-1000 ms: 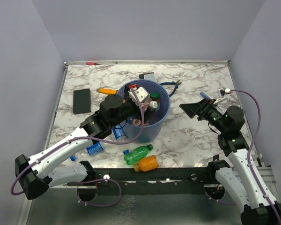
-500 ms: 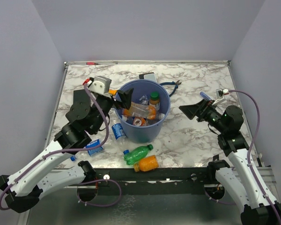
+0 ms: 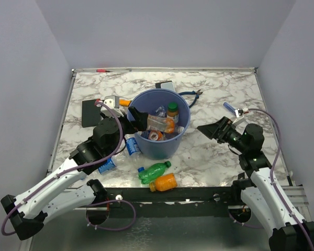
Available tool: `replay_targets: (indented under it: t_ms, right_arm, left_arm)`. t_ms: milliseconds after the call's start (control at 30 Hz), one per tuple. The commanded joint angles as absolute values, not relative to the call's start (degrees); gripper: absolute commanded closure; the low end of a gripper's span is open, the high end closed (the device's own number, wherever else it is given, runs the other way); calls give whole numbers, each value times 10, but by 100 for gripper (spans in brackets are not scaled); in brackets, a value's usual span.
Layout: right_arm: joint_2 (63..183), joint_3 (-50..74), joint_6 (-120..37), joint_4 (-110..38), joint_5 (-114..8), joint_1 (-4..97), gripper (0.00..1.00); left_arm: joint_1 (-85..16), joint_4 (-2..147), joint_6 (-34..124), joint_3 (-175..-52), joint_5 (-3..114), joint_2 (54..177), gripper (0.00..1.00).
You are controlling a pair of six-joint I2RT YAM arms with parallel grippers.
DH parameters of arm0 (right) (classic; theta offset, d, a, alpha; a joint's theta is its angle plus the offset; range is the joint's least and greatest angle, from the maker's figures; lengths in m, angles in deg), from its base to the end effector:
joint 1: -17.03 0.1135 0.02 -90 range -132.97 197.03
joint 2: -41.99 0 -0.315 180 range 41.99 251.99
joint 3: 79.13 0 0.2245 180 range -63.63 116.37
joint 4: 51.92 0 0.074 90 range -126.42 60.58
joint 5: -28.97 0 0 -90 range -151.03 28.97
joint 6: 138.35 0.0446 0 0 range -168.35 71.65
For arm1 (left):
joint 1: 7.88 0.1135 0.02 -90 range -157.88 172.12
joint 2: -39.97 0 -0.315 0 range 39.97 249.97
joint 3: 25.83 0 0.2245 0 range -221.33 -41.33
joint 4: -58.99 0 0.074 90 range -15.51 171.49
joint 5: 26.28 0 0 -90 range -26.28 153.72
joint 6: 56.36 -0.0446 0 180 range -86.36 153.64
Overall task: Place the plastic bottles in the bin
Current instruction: Place the plastic bottle in the trash bin, then move the trash bin to the center of the board.
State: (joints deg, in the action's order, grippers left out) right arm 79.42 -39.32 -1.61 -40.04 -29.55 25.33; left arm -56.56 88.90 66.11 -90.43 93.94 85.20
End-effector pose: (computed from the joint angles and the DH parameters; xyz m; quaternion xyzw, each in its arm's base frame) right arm 0.1002 0.0382 0.2958 0.0763 0.7514 0.4710 0.4559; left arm 0.0965 -0.0757 0.3910 -0.0603 0.7586 -0.2491 0.5991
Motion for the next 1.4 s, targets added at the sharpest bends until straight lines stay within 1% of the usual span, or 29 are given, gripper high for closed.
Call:
replay_targets:
  t_ms: [0,100,200,367,467,533,600,733,900,1133,1267,1367]
  right_arm:
    - [797,-422,39,-460,-260,253,2]
    - [793,-423,43,-462,-259,254,2]
    - [789,-420,40,-453,-262,254,2]
    - [786,-420,38,-449,-266,254,2]
    - [788,-423,39,-452,-267,254,2]
    - [790,-424,40,-456,-268,253,2]
    - [795,-422,40,-457,-272,254,2]
    - [798,-416,37,-450,-292,253,2]
    - [794,-394,25,-412,-330,254,2]
    - [788,-361,0,-349,-405,254,1]
    - [787,-334,-19,-294,-448,254,0]
    - [783,-322,-29,-264,-469,254,0]
  left_arm:
    - [-559,878,720,-883,899,858,1]
    - [-555,851,726,-875,885,871,2]
    - [-551,835,727,-882,878,890,11]
    - [-549,826,724,-912,887,920,34]
    - [-550,814,718,-920,893,930,45]
    - [-550,800,715,-921,895,938,55]
    - [-550,787,711,-924,896,950,64]
    - [-550,759,700,-936,905,978,78]
    - [-549,725,671,-964,927,1020,100]
    - [-535,680,647,-1005,942,1088,100]
    - [-505,705,653,-1064,931,1151,100]
    - [-475,726,686,-1090,902,1189,100]
